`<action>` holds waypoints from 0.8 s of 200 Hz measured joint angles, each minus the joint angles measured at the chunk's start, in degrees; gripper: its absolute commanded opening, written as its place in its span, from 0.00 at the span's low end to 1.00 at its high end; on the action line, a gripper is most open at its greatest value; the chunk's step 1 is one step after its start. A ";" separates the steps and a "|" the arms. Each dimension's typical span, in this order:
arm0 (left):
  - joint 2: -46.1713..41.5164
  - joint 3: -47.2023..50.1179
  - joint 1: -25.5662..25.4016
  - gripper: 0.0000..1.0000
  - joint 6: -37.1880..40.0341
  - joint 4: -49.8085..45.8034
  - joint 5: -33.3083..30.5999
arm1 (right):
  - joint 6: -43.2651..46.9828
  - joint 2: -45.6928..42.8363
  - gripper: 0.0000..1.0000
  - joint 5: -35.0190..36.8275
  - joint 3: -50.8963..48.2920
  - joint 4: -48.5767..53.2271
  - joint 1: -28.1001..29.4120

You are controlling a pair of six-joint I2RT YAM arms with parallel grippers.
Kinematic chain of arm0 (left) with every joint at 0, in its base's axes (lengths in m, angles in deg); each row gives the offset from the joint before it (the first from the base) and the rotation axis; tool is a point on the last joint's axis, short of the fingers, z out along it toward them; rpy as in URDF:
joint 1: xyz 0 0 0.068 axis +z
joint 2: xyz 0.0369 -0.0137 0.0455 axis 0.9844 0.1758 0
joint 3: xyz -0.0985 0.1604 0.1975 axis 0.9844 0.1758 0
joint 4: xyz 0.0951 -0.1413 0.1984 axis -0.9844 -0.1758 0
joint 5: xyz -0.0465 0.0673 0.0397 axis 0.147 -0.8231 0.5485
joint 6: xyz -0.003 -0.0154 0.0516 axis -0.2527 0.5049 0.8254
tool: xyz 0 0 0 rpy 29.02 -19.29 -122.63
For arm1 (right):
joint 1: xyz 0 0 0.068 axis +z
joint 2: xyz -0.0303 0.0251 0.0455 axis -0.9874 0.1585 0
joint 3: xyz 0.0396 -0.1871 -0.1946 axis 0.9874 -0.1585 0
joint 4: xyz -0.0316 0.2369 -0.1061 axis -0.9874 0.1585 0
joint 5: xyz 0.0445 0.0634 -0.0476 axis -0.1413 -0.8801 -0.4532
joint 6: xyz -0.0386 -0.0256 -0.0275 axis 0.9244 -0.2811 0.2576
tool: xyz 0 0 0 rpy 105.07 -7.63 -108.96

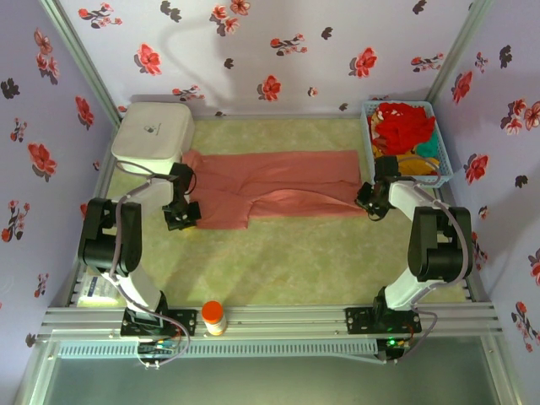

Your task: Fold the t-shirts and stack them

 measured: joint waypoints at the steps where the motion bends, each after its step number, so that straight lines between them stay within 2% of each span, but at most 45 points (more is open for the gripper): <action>1: 0.00 -0.02 0.00 0.00 0.02 0.00 0.00 | -0.07 0.00 0.08 0.00 0.00 0.00 0.00; 27: -0.13 -0.37 -0.04 0.00 0.00 -0.35 -0.02 | -0.09 -0.02 0.00 0.04 0.00 0.04 0.00; 51: -2.25 -0.59 -0.22 0.00 -0.02 -1.51 -0.07 | -0.15 -0.57 0.00 0.04 0.00 0.26 0.00; 106: -14.69 -0.66 -2.36 0.00 -0.96 -7.19 -0.26 | -0.17 -7.74 0.00 -0.44 -1.79 1.99 0.00; 160: -27.93 0.50 -4.59 0.00 -5.70 -15.89 -0.22 | -0.20 -18.86 0.00 -0.44 -6.32 8.11 0.00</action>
